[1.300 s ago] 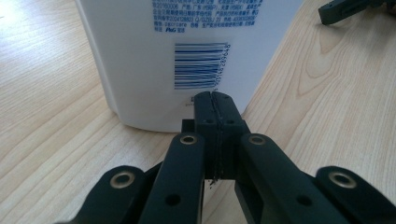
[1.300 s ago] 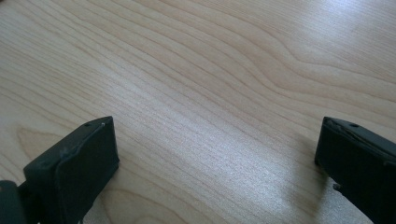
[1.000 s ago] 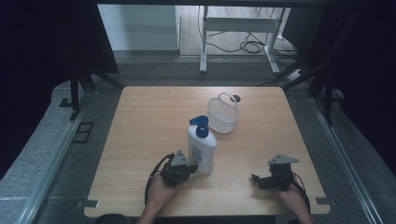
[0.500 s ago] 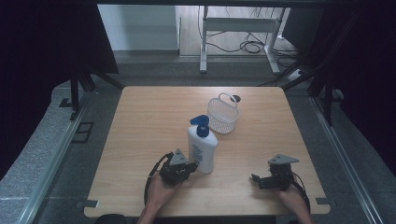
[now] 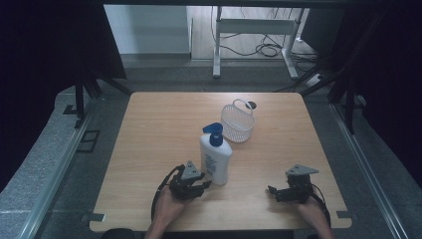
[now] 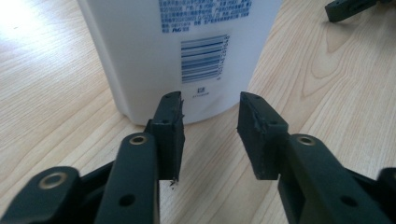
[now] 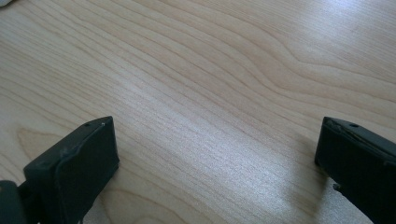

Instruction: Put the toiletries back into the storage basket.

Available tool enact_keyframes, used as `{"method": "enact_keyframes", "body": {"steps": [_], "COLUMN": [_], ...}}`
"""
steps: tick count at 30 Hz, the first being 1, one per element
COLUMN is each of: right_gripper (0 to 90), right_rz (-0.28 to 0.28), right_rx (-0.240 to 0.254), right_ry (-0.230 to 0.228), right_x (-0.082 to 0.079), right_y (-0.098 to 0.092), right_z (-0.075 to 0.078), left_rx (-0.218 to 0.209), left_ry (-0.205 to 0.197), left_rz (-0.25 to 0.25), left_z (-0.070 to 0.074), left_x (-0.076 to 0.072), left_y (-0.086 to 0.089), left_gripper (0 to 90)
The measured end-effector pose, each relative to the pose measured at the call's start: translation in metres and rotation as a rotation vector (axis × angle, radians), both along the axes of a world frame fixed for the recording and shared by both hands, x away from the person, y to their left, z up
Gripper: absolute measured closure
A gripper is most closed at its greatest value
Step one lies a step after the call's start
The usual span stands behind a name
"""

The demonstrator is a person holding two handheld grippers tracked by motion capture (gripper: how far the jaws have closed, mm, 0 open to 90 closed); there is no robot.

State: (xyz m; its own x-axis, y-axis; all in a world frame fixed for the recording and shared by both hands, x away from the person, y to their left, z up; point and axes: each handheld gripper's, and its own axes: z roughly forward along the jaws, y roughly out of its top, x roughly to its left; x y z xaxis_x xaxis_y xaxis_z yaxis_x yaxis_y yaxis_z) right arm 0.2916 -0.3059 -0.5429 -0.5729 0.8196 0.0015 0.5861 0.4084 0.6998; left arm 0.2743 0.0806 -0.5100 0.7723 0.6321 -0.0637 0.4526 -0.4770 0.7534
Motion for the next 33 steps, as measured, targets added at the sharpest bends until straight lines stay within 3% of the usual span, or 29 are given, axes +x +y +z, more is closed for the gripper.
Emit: {"method": "enact_keyframes", "body": {"steps": [11,16,23,28,33], "right_gripper": [0.0,0.0,1.3,3.4,3.3], "right_rz": [0.012,0.015,0.019,0.030,0.048], "right_rx": [0.001,0.002,-0.003,-0.009,-0.012], "right_ry": [0.000,0.001,0.003,0.001,0.002], "right_x": [-0.001,-0.001,-0.002,-0.003,-0.005], "right_y": [0.000,0.000,0.001,0.004,0.009], "right_z": [0.000,0.000,0.001,0.003,0.004], "left_rx": [0.030,0.024,0.007,0.022,0.045], "left_ry": [0.007,0.009,0.013,0.007,0.013], "left_rz": [0.018,0.035,0.075,0.129,0.140], "left_z": [-0.005,-0.006,-0.008,-0.009,-0.011], "left_x": [-0.005,-0.006,-0.010,-0.011,-0.011], "left_y": [0.010,0.015,0.024,0.030,0.033], "left_gripper": [40.3,34.6,25.3,14.8,13.4]}}
